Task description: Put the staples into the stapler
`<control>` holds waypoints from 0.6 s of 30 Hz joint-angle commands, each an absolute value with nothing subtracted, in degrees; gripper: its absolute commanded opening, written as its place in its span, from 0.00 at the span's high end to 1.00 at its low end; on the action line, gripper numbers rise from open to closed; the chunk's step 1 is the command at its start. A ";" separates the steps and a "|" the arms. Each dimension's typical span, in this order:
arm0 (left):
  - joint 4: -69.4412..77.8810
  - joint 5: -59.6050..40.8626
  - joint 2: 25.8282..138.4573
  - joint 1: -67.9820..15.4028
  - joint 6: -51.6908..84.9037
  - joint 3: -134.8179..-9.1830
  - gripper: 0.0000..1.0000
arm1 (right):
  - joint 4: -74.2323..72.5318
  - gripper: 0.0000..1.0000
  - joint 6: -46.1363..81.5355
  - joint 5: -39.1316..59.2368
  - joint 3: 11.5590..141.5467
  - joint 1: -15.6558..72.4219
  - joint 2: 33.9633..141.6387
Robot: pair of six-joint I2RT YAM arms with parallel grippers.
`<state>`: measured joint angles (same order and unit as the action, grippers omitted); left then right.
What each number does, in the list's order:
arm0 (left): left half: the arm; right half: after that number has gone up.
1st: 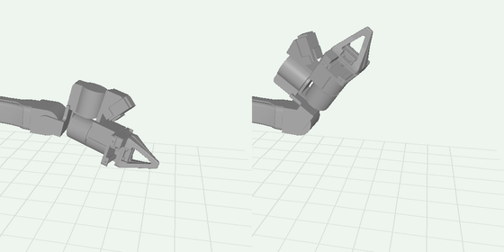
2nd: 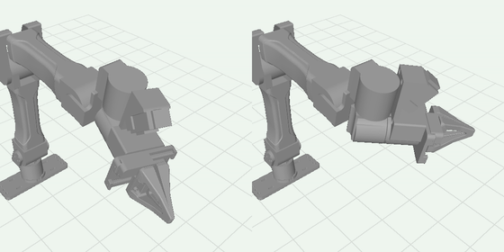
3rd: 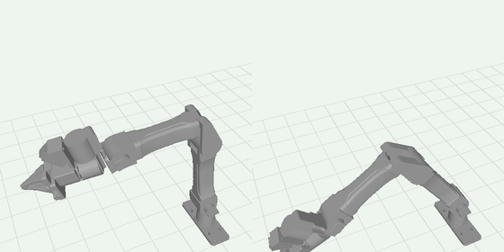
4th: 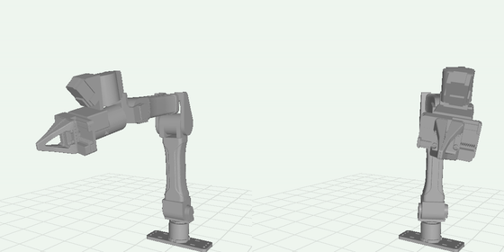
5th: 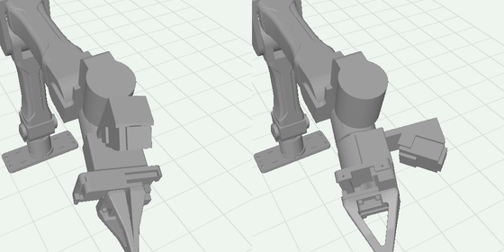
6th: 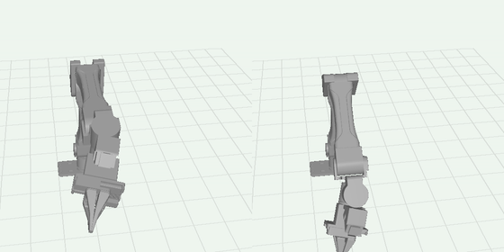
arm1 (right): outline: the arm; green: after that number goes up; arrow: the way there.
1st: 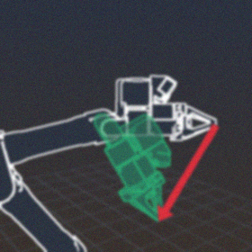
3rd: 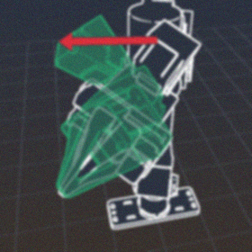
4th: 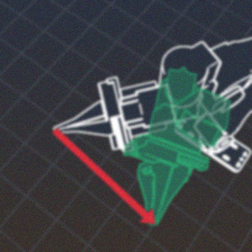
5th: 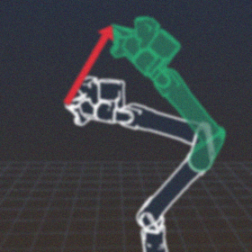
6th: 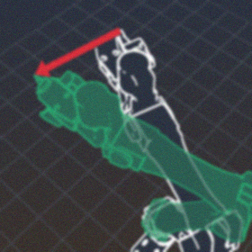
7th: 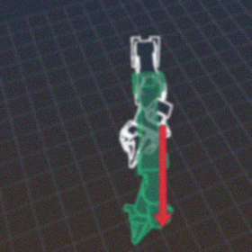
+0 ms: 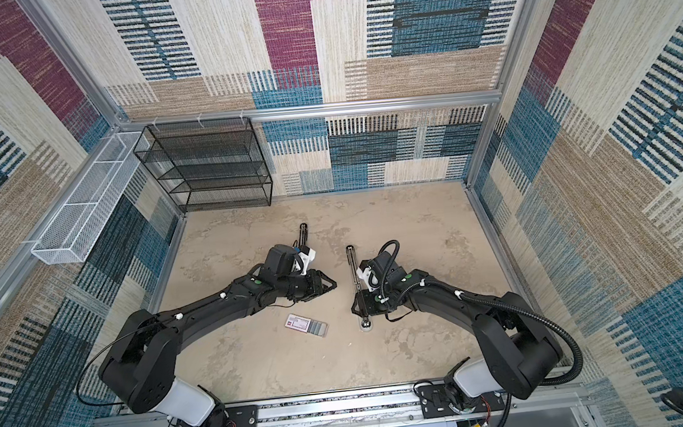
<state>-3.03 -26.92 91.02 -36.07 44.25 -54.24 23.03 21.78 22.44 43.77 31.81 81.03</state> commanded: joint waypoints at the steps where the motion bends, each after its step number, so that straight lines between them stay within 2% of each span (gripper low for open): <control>1: -7.39 -26.15 91.78 -36.04 41.13 -56.07 0.55 | 19.06 0.42 22.85 21.32 44.56 31.43 79.32; 6: -10.52 -28.05 95.70 -36.53 40.50 -59.79 0.53 | 16.89 0.38 25.68 18.66 40.36 25.44 71.73; 10: -15.32 -25.35 99.28 -39.02 38.85 -65.04 0.52 | 15.69 0.38 27.32 17.11 36.99 19.34 66.25; 18: -28.31 -19.05 108.93 -43.52 34.92 -78.74 0.52 | 11.50 0.38 28.21 16.26 33.84 16.08 65.15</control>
